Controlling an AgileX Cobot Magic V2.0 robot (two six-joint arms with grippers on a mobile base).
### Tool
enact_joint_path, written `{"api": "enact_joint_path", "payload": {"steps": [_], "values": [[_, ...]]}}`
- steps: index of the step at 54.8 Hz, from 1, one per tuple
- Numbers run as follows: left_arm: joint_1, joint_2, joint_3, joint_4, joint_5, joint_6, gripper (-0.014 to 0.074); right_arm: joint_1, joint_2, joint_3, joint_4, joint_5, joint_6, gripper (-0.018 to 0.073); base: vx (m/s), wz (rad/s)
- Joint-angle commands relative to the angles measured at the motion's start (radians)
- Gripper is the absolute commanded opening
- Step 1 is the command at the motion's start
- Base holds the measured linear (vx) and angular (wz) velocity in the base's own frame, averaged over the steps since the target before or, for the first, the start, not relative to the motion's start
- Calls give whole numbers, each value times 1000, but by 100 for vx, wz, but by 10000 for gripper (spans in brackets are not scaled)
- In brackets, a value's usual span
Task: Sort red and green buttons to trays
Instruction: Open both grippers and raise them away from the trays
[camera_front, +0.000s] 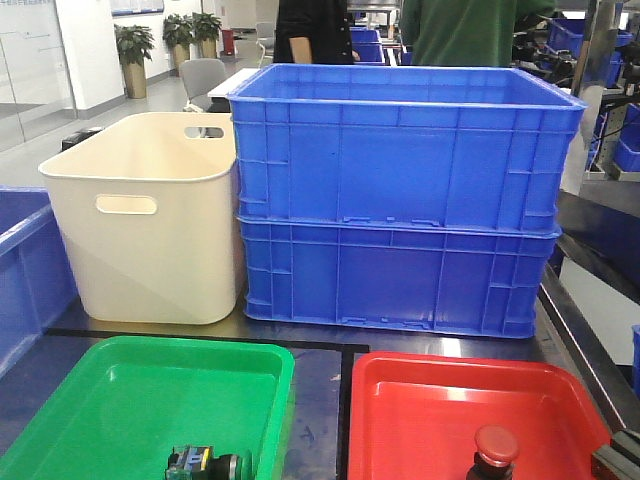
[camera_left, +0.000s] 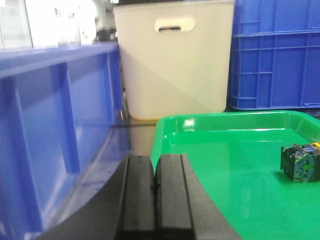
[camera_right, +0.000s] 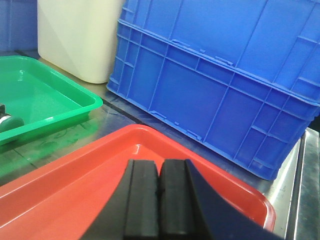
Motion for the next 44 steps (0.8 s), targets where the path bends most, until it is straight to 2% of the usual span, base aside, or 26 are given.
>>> {"api": "enact_joint_path", "payload": {"steps": [1,39,41,44], "values": [[-3,-26,-24,23,-57,4,-6,-6,1,-30,23,17,0,-11,0,0],[-3,-18,-24,23,-52,4,-6,-6,1,-30,26,28,-14,-8,0,0],[-3,-18,-24,23,-52,4,-6,-7,2,-30,51,36,-22,-8,0,0],[-3,-18,-24,23,-52,4,-6,-7,10,-30,170,55,-52,-8,0,0]]}}
